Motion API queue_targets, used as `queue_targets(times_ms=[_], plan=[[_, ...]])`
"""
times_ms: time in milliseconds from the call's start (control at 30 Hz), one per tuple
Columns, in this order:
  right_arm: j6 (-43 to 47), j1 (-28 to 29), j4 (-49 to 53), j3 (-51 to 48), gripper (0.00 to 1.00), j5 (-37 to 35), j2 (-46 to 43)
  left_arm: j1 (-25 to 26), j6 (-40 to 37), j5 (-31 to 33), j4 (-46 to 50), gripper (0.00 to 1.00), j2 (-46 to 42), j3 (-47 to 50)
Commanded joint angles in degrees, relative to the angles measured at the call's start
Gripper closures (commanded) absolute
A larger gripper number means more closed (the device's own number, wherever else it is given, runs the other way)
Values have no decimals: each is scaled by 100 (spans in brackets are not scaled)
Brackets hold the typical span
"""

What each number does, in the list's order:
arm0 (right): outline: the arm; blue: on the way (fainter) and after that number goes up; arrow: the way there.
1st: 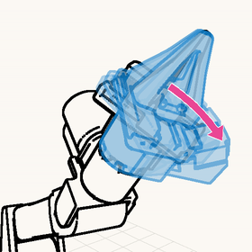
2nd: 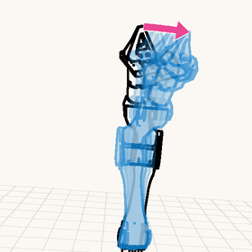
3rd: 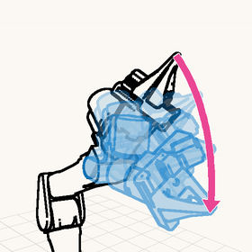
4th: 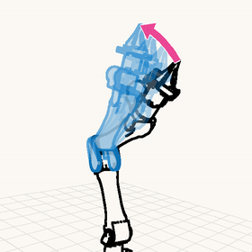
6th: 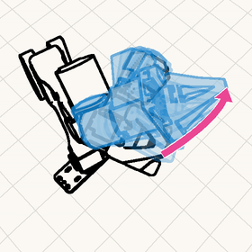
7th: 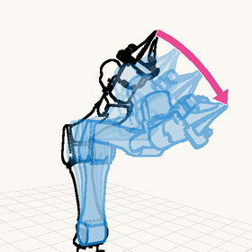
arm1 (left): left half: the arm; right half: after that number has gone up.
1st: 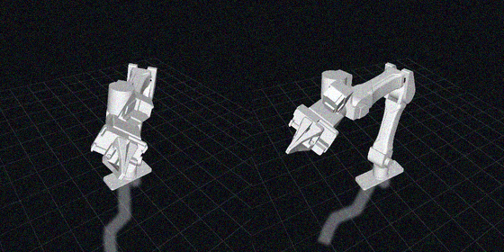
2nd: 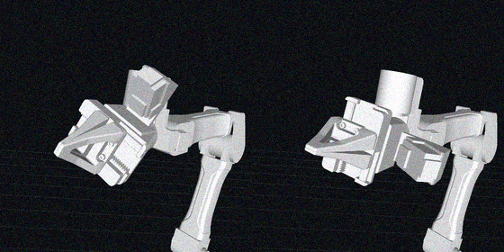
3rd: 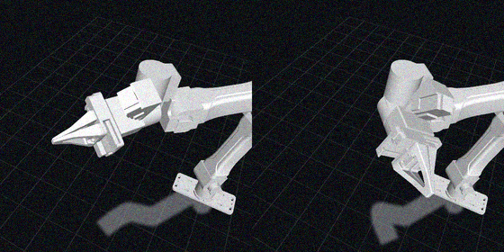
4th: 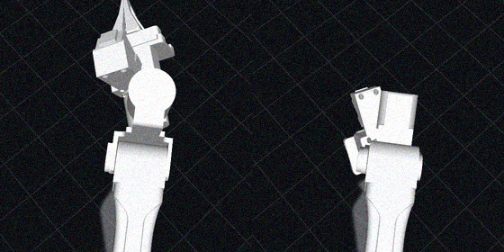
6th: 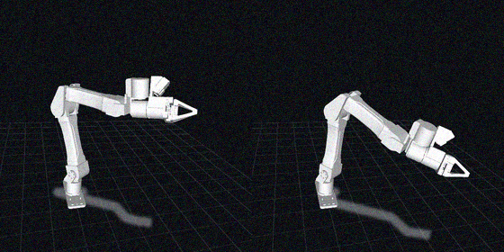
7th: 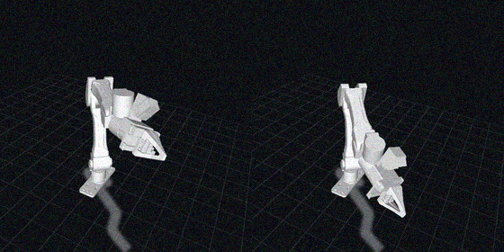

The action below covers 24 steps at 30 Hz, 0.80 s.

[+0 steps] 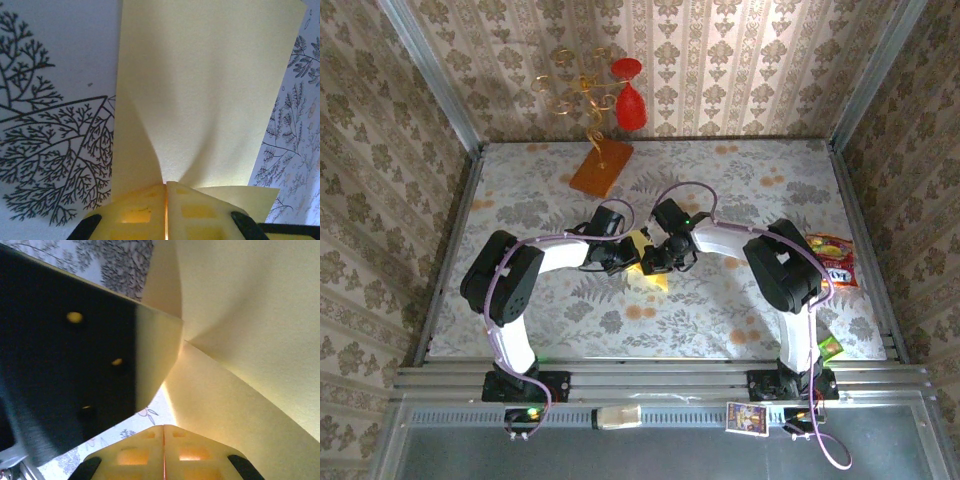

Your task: Fold a paper plane with a square sheet of paper (pick it up from the middle)

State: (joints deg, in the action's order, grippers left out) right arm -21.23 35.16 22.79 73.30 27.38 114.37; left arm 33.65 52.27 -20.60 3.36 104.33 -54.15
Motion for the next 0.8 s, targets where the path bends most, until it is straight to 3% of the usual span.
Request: queue_targets(times_ms=[0, 767], plan=[[42, 41, 257, 21, 90, -53, 114, -51, -105, 223, 586, 91, 302, 83], [427, -138, 260, -1233, 91, -96, -587, -174, -68, 416, 632, 93, 612, 405]])
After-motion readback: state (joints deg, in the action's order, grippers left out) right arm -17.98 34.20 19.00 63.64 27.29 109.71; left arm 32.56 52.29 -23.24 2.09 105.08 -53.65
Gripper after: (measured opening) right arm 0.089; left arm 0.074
